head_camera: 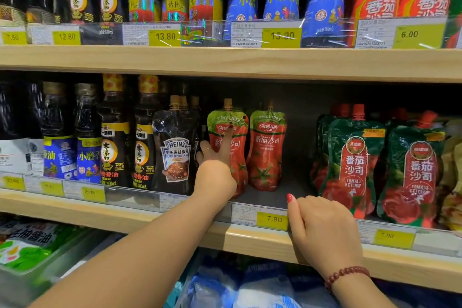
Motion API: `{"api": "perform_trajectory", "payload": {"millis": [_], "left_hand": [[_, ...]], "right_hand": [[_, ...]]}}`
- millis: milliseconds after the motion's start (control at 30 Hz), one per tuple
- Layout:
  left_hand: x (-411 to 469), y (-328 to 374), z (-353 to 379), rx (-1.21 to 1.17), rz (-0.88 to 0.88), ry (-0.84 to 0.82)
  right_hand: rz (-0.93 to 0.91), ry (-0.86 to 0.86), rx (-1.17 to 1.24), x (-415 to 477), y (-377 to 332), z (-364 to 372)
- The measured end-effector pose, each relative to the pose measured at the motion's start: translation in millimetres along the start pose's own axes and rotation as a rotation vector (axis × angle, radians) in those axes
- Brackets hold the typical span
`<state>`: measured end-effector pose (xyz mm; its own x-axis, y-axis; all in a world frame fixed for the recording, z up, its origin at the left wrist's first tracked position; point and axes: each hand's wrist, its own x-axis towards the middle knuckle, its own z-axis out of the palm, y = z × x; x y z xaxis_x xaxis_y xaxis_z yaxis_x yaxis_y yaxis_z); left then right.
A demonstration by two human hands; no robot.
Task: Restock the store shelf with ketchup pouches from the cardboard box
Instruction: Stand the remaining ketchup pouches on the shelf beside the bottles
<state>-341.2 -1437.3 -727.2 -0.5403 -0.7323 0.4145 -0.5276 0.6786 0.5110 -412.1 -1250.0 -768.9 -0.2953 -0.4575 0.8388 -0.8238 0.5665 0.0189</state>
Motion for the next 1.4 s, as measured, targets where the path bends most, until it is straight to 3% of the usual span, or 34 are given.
{"api": "perform_trajectory", "payload": {"millis": [200, 467, 633, 1033, 1200, 1400], "left_hand": [[9, 16, -1, 0.162, -0.002, -0.011], [16, 13, 3, 0.107, -0.02, -0.011], [12, 13, -9, 0.193, -0.001, -0.125], [-67, -14, -66, 0.053, 0.289, -0.006], [-136, -56, -71, 0.09, 0.351, -0.076], [-200, -110, -41, 0.166, 0.193, -0.282]], "right_hand": [[-0.003, 0.017, 0.006, 0, 1, 1], [0.003, 0.021, 0.012, -1, 1, 2], [-0.01, 0.025, 0.015, -1, 1, 2], [-0.021, -0.068, 0.062, 4, 5, -1], [0.03, -0.234, 0.158, 4, 5, -15], [-0.221, -0.113, 0.439, -52, -29, -46]]}}
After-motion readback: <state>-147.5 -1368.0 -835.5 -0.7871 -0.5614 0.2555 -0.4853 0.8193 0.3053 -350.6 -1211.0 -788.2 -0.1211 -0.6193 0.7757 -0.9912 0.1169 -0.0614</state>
